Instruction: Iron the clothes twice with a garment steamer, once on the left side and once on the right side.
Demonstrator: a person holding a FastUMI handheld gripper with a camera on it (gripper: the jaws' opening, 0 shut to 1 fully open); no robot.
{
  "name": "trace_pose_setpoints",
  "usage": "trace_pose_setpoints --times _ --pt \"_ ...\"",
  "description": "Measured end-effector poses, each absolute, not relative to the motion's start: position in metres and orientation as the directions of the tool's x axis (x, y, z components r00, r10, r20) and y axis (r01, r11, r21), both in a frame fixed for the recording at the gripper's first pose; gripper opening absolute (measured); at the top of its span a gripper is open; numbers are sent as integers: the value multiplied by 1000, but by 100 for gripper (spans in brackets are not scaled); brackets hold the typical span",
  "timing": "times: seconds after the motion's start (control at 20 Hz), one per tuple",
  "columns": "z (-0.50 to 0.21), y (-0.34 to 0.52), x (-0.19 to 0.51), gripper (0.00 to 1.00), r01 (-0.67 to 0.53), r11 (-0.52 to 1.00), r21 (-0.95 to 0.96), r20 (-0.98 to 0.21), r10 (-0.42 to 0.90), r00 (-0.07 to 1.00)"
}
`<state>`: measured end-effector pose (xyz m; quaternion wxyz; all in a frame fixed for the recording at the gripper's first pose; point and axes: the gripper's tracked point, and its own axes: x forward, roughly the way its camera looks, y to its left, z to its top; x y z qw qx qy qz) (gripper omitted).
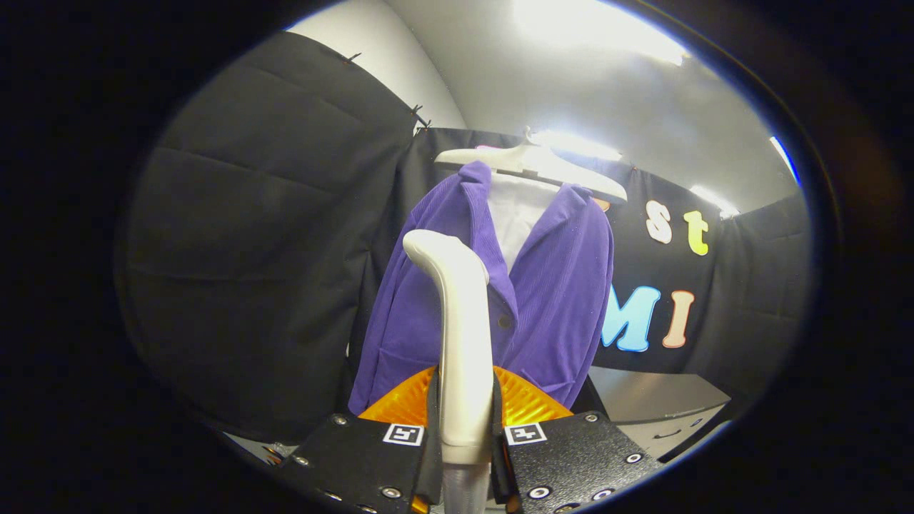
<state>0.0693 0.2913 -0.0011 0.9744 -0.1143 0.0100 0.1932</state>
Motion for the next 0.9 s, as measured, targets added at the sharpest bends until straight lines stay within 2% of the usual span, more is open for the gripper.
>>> trace_pose_setpoints --times 0.5,0.7,0.9 --pt "43 330 118 27 -330 905 -267 12 346 938" --pt "27 332 121 27 -310 891 -333 3 329 944" --pt "-4 334 114 27 -337 873 -353 -36 347 937"
